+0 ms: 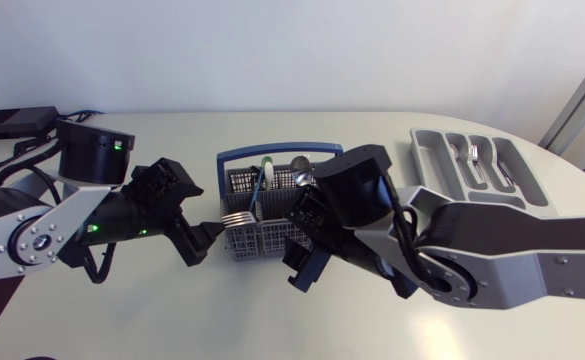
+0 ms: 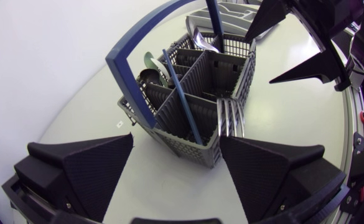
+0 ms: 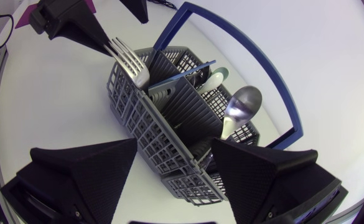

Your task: Sort the cutlery from the basket into the organizer compartments.

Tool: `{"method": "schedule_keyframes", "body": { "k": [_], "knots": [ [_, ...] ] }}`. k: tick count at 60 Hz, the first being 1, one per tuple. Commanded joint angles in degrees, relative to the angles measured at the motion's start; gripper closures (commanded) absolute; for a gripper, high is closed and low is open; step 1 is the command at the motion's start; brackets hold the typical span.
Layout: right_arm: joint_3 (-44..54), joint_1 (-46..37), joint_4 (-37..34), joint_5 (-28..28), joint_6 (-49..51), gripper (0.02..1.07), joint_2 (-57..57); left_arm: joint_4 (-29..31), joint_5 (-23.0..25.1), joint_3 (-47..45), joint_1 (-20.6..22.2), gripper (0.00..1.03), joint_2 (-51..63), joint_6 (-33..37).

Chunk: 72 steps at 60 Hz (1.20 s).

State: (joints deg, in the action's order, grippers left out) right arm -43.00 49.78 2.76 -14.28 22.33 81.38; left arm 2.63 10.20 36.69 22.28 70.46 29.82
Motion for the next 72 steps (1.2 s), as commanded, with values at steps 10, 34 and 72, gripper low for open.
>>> {"method": "schedule_keyframes", "body": {
  "k": [10,34,72],
  "knots": [
    [2.0,0.9,4.1,-0.7,0.0,0.21,2.4,-1.1,1.2,3.6,2.9,0.07,1.4,-2.7],
    [4.0,1.5,13.5,-0.6,-0.7,0.2,4.0,-2.7,1.6,6.4,6.3,0.07,2.1,-5.3],
    [2.1,2.3,27.9,-8.8,-1.6,0.54,10.4,-2.3,5.1,6.1,5.3,0.07,2.0,-6.1]
  ]
}}
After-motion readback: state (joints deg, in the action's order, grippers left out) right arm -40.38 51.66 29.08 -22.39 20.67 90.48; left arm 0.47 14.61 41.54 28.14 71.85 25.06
